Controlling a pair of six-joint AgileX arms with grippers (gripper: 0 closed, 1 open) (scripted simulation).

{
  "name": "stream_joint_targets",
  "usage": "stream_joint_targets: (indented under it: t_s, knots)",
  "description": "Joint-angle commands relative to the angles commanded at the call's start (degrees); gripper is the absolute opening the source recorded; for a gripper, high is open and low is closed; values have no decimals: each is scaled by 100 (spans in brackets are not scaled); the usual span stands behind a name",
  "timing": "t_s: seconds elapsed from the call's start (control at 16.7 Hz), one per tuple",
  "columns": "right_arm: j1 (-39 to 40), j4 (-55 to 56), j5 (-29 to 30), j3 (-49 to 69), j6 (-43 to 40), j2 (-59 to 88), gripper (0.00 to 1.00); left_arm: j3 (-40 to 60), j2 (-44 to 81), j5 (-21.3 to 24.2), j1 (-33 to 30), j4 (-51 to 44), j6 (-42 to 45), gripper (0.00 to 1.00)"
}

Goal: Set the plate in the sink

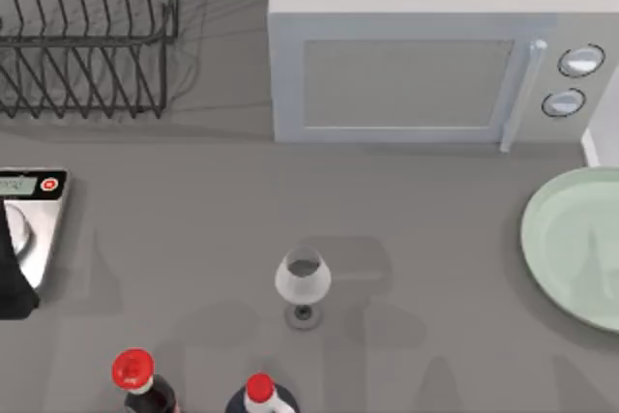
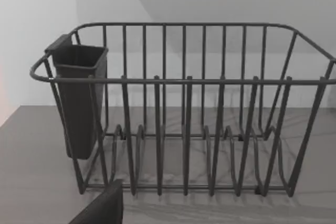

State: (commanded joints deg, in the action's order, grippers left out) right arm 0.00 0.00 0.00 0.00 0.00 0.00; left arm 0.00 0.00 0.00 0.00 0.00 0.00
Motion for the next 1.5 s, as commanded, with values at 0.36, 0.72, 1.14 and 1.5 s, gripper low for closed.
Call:
stream_joint_targets:
  t_s: [0.36,0.72,1.14,1.5]
  knots:
    - [0,0,0,0,0,0,100,0,0,0,0,0,0,100]
    - [0,0,0,0,0,0,100,0,0,0,0,0,0,100]
    - [81,-286,1,359,87,365,100,0,0,0,0,0,0,100]
    - [515,-1794,2,2264,546,2704,100,0,0,0,0,0,0,100]
